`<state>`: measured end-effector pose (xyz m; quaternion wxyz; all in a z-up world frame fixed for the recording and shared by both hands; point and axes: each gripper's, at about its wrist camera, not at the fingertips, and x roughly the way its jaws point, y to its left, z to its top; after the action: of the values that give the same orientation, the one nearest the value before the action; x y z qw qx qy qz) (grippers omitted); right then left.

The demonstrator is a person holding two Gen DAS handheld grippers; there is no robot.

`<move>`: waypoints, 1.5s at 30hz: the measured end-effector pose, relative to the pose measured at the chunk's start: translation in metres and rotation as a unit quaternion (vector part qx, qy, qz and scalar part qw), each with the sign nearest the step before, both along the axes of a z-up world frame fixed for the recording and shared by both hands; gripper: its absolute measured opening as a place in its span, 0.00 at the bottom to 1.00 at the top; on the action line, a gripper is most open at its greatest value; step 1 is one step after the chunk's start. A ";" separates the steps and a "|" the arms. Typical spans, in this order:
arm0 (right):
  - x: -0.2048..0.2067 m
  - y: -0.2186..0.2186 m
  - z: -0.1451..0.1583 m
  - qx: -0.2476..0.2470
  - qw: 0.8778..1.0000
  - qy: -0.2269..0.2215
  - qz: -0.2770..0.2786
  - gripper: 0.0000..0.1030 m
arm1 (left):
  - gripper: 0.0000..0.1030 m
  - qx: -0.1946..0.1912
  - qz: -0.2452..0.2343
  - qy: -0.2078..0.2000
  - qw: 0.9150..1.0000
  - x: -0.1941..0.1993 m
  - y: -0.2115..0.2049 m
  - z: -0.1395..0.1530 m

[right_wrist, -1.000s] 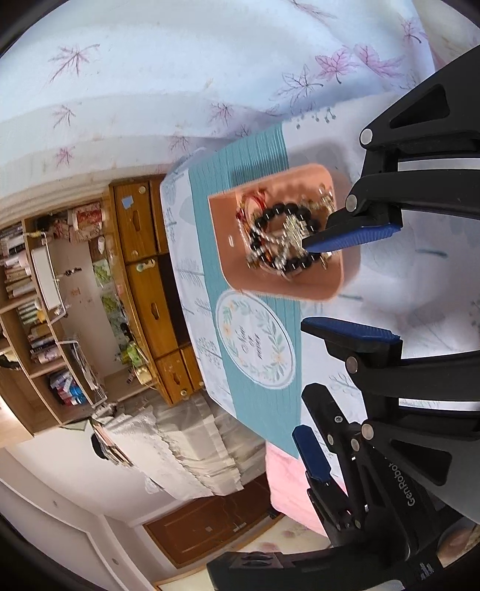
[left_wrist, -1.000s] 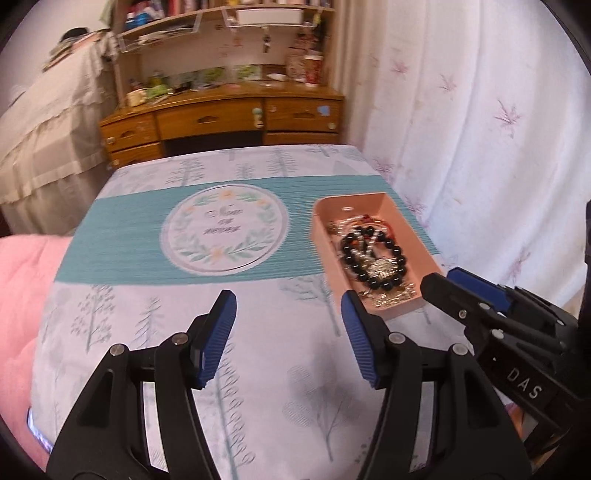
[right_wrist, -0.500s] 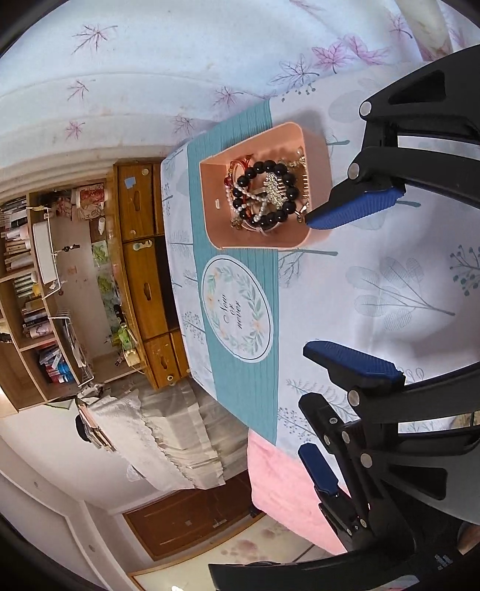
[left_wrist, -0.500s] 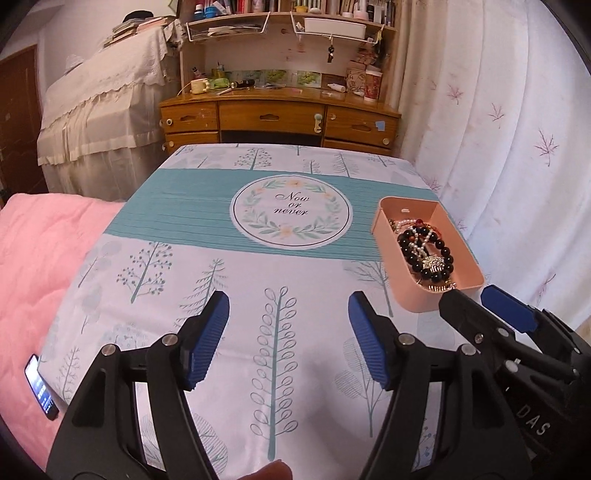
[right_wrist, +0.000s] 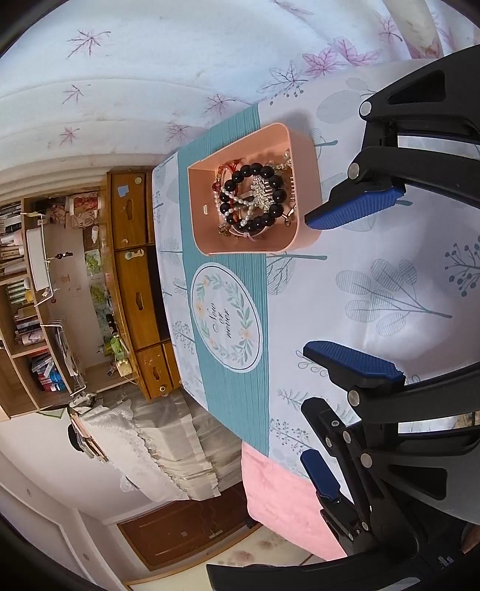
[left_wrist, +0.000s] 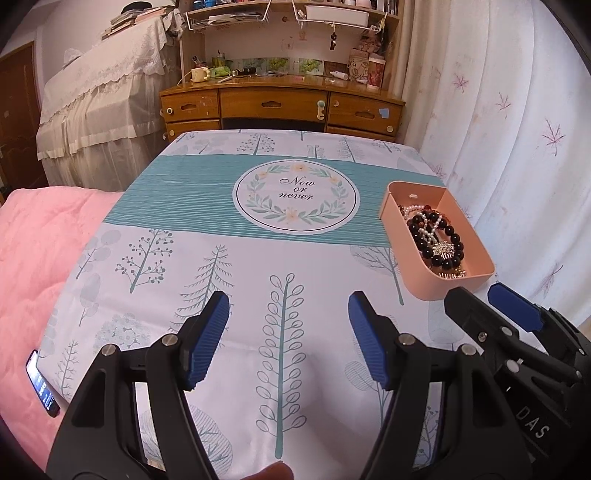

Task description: Organize jewelry

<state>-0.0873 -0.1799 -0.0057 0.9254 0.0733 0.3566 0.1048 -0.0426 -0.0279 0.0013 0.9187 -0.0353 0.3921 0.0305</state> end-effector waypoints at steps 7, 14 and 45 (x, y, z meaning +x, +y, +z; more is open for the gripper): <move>0.005 -0.003 -0.003 0.000 1.000 0.004 -0.002 0.62 | 0.63 0.001 -0.002 0.000 1.000 0.002 0.001 -0.001; 0.007 -0.005 -0.004 0.000 1.000 0.006 -0.002 0.62 | 0.63 0.001 -0.004 0.003 1.000 0.003 0.002 -0.006; 0.004 -0.009 -0.011 -0.002 1.000 0.002 -0.006 0.62 | 0.63 0.002 -0.007 0.003 1.000 0.000 0.003 -0.011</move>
<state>-0.0835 -0.1888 -0.0162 0.9254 0.0734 0.3585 0.0986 -0.0422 -0.0244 -0.0096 0.9178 -0.0311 0.3951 0.0251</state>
